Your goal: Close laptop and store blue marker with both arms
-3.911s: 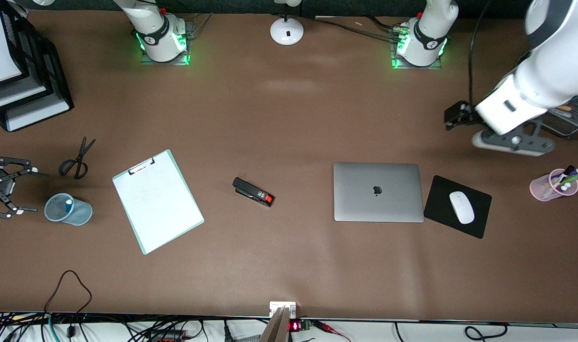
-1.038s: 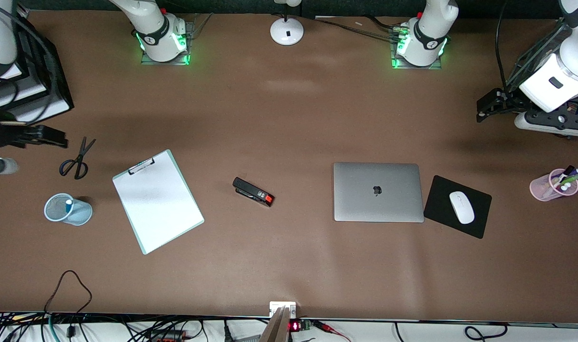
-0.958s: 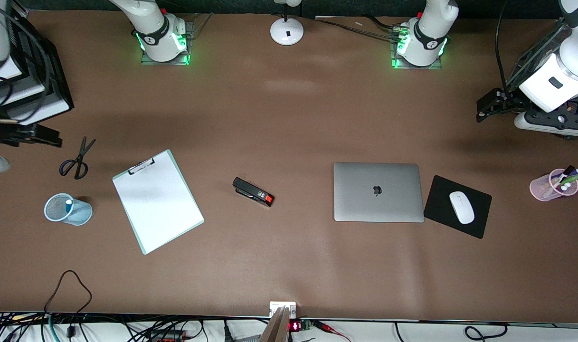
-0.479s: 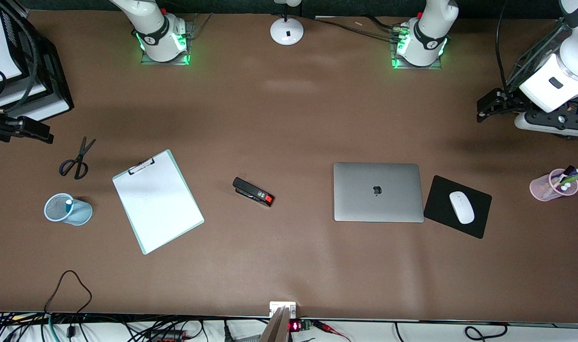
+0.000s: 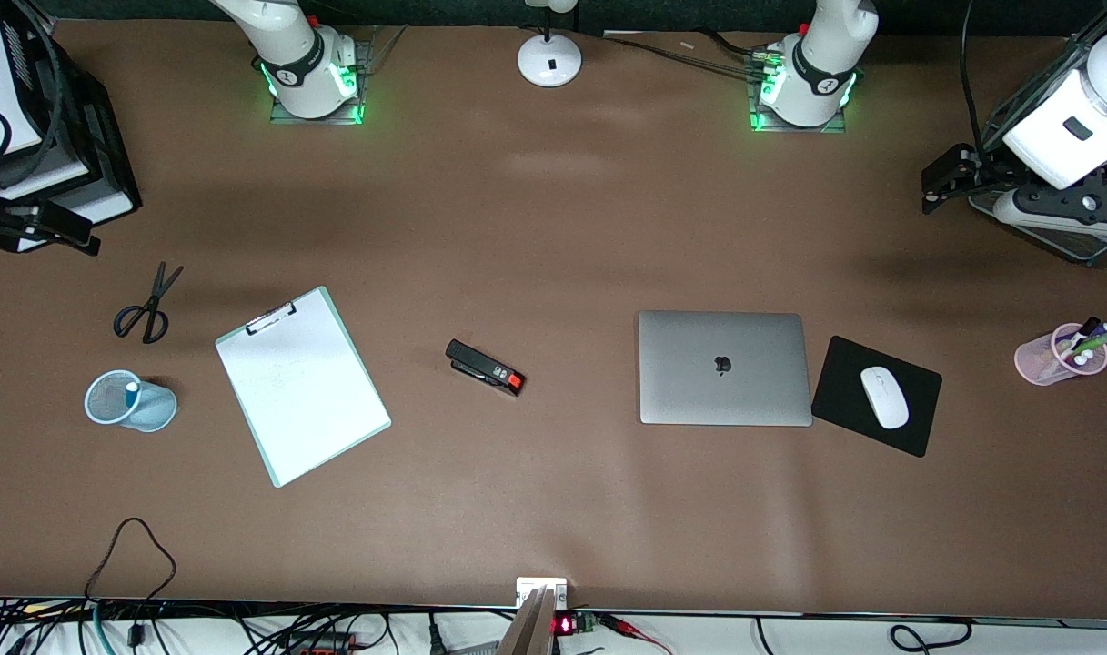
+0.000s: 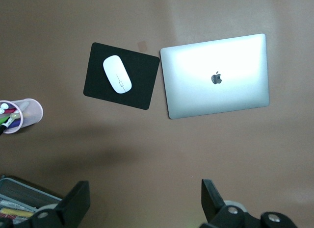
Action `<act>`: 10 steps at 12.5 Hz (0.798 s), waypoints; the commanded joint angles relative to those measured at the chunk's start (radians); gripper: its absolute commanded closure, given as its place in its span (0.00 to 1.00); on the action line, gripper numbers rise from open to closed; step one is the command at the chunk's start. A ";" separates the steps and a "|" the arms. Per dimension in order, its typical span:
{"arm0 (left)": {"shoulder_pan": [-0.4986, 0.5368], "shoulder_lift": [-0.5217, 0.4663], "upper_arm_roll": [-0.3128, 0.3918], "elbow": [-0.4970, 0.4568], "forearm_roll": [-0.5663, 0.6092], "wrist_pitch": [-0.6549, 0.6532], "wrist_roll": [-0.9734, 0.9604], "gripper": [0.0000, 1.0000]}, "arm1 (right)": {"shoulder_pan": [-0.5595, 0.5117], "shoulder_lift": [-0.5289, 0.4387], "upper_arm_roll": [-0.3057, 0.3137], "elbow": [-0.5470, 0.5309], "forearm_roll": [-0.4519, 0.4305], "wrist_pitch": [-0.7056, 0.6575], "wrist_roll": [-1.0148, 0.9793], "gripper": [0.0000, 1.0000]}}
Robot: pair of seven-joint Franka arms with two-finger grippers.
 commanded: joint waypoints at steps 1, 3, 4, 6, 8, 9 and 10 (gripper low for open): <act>0.005 0.036 0.001 0.024 0.019 -0.003 -0.005 0.00 | -0.009 -0.026 0.005 -0.029 0.015 0.009 0.005 0.00; 0.005 0.048 0.000 0.022 0.020 0.012 -0.005 0.00 | -0.006 -0.026 0.007 -0.026 0.015 0.005 0.010 0.00; 0.007 0.054 0.001 0.022 0.020 0.017 -0.004 0.00 | -0.005 -0.026 0.007 -0.026 0.015 0.004 0.010 0.00; 0.005 0.063 -0.003 0.022 0.019 0.020 -0.004 0.00 | -0.005 -0.027 0.007 -0.025 0.014 0.001 0.010 0.00; 0.007 0.065 -0.006 0.022 0.017 0.023 -0.002 0.00 | -0.006 -0.033 0.005 -0.025 0.014 -0.004 0.008 0.00; 0.008 0.065 -0.006 0.019 0.014 0.023 -0.004 0.00 | -0.006 -0.035 0.007 -0.025 0.014 -0.008 0.008 0.00; 0.011 0.065 -0.005 0.014 0.014 0.021 -0.004 0.00 | -0.005 -0.035 0.008 -0.025 0.014 -0.008 0.008 0.00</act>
